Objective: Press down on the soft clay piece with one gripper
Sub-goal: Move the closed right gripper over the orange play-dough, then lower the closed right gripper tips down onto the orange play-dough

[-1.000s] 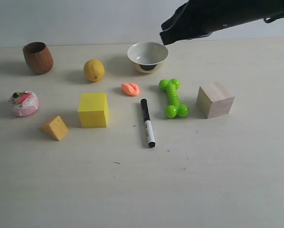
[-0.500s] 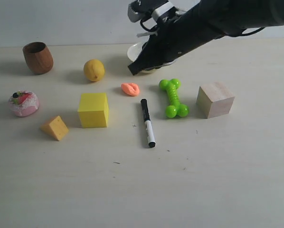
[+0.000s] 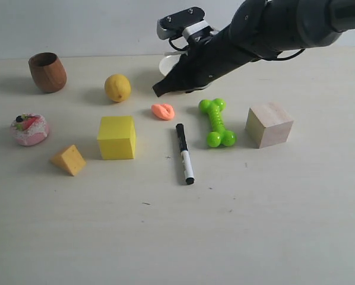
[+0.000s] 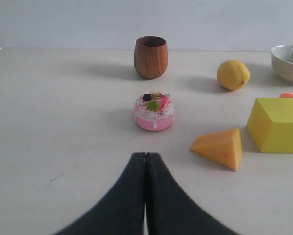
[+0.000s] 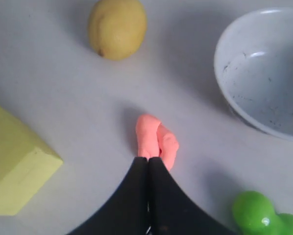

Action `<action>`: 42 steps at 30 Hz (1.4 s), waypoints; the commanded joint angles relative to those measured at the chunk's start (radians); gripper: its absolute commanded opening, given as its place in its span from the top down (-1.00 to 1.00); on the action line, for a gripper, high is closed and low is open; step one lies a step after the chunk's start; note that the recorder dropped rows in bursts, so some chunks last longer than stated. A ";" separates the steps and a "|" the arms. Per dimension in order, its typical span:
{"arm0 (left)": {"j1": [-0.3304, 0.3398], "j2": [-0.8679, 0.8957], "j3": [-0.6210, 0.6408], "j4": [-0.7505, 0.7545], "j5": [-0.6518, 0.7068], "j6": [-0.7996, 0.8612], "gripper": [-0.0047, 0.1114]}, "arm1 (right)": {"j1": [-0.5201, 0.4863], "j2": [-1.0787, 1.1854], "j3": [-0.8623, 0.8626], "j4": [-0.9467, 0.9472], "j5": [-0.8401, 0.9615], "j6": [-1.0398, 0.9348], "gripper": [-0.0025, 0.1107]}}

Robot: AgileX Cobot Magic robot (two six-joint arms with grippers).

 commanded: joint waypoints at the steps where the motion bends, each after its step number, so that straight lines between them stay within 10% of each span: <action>1: -0.005 -0.002 -0.003 -0.006 -0.011 -0.003 0.92 | 0.001 0.039 -0.041 -0.001 0.016 0.036 0.96; 42: -0.005 -0.002 -0.003 -0.006 -0.011 -0.003 0.92 | 0.036 0.241 -0.217 -0.224 -0.005 0.229 0.96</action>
